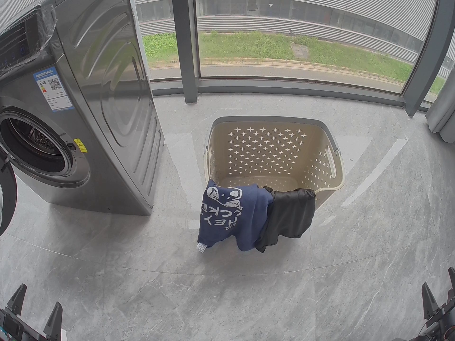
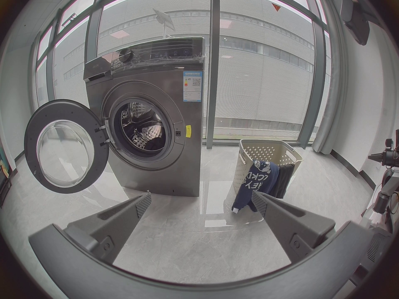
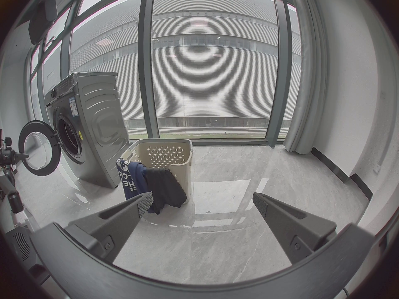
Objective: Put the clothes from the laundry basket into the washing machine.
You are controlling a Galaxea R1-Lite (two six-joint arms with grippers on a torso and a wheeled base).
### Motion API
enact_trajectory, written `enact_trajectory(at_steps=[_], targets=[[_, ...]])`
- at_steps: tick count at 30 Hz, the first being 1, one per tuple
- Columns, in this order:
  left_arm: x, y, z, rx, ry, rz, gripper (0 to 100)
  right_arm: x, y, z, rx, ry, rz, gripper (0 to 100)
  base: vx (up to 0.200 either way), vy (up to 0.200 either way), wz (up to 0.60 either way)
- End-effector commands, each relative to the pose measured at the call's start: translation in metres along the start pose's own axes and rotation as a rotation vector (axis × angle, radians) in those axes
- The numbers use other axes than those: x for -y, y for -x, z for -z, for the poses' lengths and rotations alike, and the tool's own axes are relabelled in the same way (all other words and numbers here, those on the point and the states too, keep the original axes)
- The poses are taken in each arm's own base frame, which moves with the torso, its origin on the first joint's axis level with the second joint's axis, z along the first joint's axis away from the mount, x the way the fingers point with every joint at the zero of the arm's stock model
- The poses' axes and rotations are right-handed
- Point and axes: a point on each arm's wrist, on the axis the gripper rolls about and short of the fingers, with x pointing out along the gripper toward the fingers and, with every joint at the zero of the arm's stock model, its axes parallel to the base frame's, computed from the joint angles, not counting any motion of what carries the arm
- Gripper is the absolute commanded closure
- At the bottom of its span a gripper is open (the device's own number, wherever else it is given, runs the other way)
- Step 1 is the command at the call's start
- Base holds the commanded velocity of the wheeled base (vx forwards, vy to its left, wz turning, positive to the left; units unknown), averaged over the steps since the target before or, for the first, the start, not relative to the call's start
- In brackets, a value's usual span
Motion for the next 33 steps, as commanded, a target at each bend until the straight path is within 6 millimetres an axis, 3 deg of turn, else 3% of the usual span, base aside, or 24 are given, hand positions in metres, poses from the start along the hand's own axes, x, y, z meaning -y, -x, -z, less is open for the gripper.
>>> enact_trajectory(at_steps=[1,8,16,25,33], targets=[[-0.0001,-0.0002,0.0043,-0.003,0.001,0.001,0,0.0,-0.0001,0.0053,-0.001,0.0,-0.003,0,0.0,0.0,0.0],[-0.0001,-0.0002,0.0043,-0.003,0.001,0.001,0,0.0,-0.0001,0.0053,-0.001,0.0,-0.001,0,0.2,0.0,0.0],[-0.0001,-0.0002,0.0043,-0.003,-0.001,-0.001,0,0.0,-0.0001,0.0053,-0.001,0.0,0.001,0,0.0,0.0,0.0],[-0.0001,-0.0002,0.0043,-0.003,0.001,-0.001,0,0.0,-0.0001,0.0053,-0.001,0.0,0.001,0,0.0,-0.2,0.0],[-0.0001,-0.0002,0.0043,-0.003,0.001,0.001,0,0.0,-0.0001,0.0053,-0.001,0.0,0.001,0,0.0,0.0,0.0]])
